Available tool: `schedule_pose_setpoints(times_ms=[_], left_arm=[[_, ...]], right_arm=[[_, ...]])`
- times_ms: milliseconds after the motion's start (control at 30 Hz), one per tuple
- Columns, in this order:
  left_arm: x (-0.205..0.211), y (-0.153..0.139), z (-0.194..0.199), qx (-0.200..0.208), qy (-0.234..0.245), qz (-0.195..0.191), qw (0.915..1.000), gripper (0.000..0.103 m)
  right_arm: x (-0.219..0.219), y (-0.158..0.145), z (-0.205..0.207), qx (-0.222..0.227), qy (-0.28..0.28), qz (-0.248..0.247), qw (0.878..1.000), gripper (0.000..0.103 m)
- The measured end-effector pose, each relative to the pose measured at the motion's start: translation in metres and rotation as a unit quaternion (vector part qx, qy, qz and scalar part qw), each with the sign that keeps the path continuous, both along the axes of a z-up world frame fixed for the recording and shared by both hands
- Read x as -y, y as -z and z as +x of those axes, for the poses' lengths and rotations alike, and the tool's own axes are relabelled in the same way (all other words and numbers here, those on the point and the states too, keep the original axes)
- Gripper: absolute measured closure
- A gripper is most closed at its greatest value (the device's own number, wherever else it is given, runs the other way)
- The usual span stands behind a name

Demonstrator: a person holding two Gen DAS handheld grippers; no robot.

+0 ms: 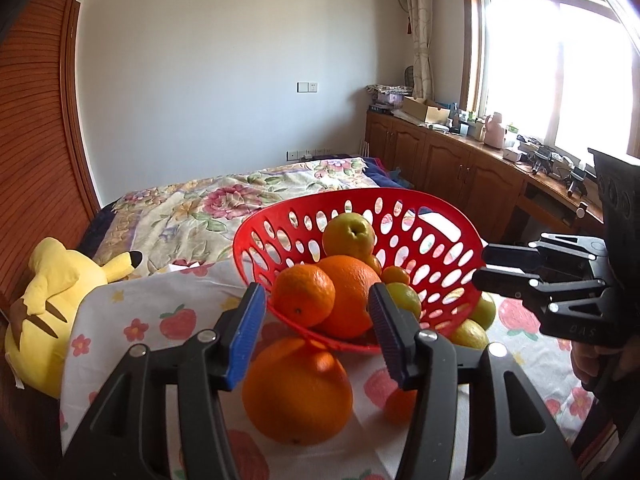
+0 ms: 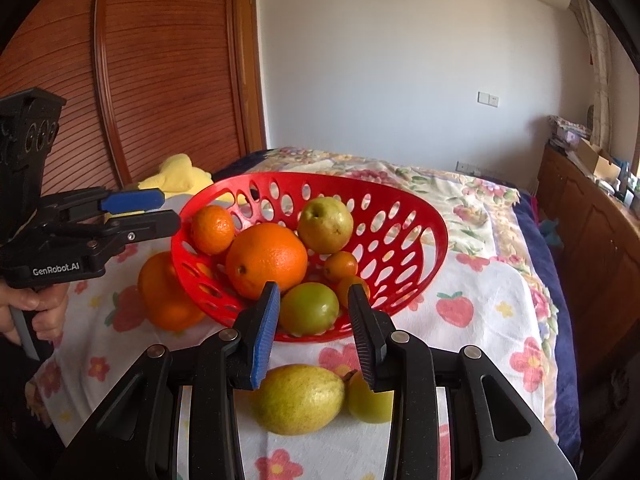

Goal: Organize fruits
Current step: 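Lower the tangerine into the red basket and open the left gripper, then move the left tool to the large orange while the right tool approaches the green pomelo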

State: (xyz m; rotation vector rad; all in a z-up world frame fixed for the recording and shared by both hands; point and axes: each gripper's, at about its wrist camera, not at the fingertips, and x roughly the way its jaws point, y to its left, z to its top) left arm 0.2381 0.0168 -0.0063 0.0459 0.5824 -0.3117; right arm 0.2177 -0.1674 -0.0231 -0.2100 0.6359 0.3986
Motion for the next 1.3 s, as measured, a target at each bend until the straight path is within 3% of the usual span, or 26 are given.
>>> schedule_pose_setpoints(times_ms=[533,1033,1300], left_arm=[[-0.015,0.036,-0.018,-0.03,-0.021,0.008,0.9993,0.046],[-0.013,0.055,-0.012,-0.055,-0.032,0.014,0.9979,0.034],[-0.011,0.063,-0.003,-0.067,-0.033,0.017,0.997,0.028]], right_arm=[[-0.004,0.019,-0.033,-0.021,0.006,0.002,1.0,0.058],[-0.006,0.043,-0.034,-0.041,0.02,-0.003,0.999,0.04],[-0.008,0.052,-0.026,-0.051,0.029,-0.011,0.998,0.037]])
